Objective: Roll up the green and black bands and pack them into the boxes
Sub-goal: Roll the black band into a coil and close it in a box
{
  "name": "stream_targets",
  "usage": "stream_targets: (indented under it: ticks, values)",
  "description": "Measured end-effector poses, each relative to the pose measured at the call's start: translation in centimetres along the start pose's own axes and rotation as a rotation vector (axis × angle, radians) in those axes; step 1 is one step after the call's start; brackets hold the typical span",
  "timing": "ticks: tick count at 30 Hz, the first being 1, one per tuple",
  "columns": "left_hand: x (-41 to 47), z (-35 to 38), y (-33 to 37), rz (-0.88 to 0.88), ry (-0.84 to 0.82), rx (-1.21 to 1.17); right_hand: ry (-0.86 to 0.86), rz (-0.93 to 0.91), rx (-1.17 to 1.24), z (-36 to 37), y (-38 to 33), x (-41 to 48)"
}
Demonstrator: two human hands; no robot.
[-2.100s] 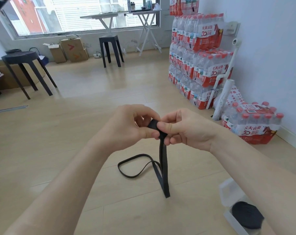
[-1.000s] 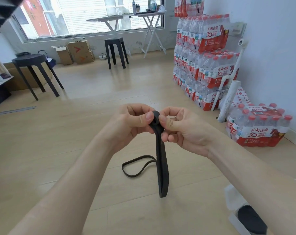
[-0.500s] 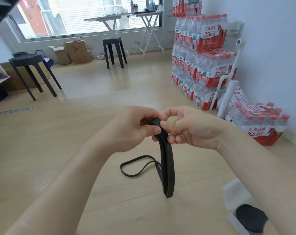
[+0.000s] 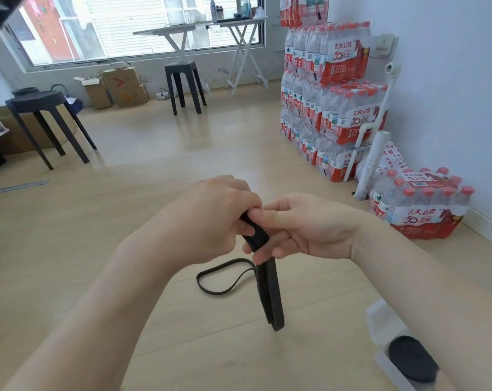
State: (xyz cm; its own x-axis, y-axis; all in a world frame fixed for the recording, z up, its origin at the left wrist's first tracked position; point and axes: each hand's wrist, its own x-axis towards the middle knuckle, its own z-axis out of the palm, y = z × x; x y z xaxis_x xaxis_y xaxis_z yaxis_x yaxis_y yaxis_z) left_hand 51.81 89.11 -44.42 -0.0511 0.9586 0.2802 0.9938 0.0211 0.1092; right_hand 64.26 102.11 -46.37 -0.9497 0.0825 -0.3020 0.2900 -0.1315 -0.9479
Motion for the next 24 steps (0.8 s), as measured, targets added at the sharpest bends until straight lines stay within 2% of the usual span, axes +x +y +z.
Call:
stream_targets:
  ticks: [4,9,11,14,16,22,24]
  values:
    - [0.2,0.3,-0.3,-0.025,-0.021,0.043,0.210,-0.111,-0.115,1.1,0.5,0.8]
    - [0.3,0.9,-0.7,-0.012,-0.007,0.000,0.266,-0.102,-0.097,1.2,0.4,0.8]
    - [0.4,1.0,-0.7,-0.074,0.024,-0.125,0.252,-0.113,-0.059,0.9,0.2,0.6]
    - [0.3,0.6,-1.2,-0.242,0.093,-0.548,0.192,-0.171,0.034,0.5,-0.2,0.3]
    - [0.1,0.2,-1.6,-0.277,0.072,-0.780,0.130,-0.210,0.070,0.2,-0.1,0.4]
    - [0.0,0.3,-1.6,-0.253,0.067,-0.850,0.027,-0.226,0.098,-0.6,0.2,0.6]
    - [-0.1,0.3,-1.9,-0.255,0.059,-0.812,0.009,-0.193,-0.026,-0.4,0.1,0.5]
